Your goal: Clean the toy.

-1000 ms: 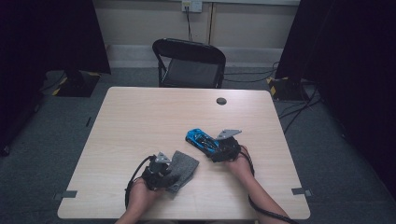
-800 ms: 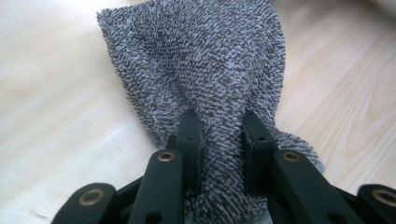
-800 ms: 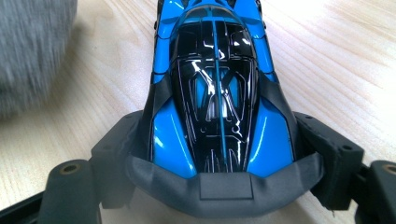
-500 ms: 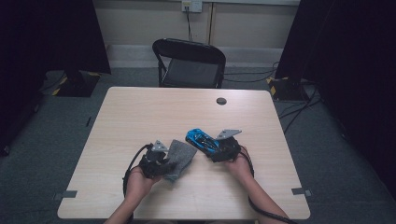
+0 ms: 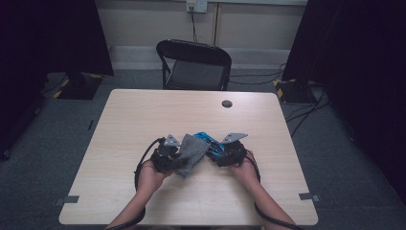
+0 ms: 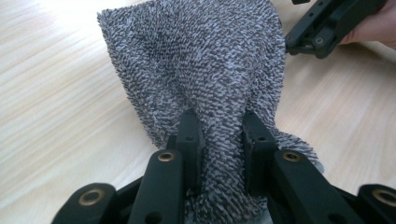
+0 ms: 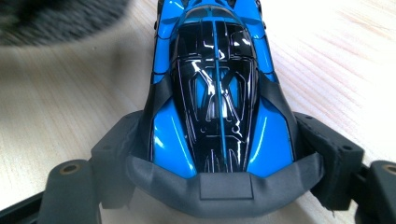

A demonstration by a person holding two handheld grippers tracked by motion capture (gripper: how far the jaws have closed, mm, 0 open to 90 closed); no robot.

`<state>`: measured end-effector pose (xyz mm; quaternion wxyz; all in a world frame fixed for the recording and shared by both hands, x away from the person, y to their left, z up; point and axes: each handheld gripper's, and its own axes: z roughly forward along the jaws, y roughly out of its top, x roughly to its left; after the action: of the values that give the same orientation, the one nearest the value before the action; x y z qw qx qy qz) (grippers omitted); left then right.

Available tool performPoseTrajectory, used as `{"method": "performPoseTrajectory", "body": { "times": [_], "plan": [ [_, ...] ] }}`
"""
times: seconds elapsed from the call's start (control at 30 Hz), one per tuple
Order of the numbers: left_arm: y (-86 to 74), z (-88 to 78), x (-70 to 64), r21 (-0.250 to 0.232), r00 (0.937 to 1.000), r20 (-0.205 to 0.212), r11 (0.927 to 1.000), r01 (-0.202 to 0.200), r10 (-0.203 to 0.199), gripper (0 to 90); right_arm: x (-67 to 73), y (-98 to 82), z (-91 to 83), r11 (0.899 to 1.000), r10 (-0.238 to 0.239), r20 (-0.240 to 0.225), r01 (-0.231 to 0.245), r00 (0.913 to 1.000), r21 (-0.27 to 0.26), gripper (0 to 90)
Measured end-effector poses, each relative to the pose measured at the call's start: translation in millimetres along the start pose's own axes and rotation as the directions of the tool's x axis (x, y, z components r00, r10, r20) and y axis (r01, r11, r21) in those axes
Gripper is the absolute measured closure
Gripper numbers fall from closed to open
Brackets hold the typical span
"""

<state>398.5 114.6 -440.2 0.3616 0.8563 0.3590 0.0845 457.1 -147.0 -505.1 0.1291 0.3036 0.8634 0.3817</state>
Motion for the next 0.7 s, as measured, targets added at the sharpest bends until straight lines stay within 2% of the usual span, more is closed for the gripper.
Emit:
{"method": "performPoseTrajectory", "body": {
  "times": [0.23,0.33,0.53,0.6,0.67,0.7],
  "plan": [
    [23.2,22.5,-14.2,0.026,0.9969,0.042,0.9973,-0.068,0.067,73.1,-0.2,0.0,0.1,1.0,-0.001,0.0,0.001,1.0,-0.001,23.7],
    [33.2,30.9,-17.7,0.037,0.9953,0.049,0.9957,-0.085,0.083,73.0,-0.3,0.0,0.1,1.0,-0.001,-0.001,0.001,1.0,-0.001,23.8],
    [45.7,45.7,-20.7,0.08,0.9904,0.075,0.9894,-0.122,0.116,73.0,-0.2,0.1,0.1,1.0,0.001,0.0,-0.001,1.0,-0.002,23.8],
    [49.5,48.9,-20.4,0.1,0.9858,0.09,0.9835,-0.151,0.142,73.0,-0.2,0.1,0.2,1.0,0.001,0.0,-0.001,1.0,-0.002,23.8],
    [51.5,51.7,-18.0,0.129,0.986,0.086,0.9798,-0.153,0.143,73.0,-0.2,0.0,0.2,1.0,0.001,0.0,-0.001,1.0,-0.002,23.7],
    [51.9,53.3,-15.7,0.136,0.9875,0.086,0.9804,-0.143,0.132,73.0,-0.2,0.0,0.1,1.0,0.001,-0.001,-0.001,1.0,-0.002,23.7]
  ]
}}
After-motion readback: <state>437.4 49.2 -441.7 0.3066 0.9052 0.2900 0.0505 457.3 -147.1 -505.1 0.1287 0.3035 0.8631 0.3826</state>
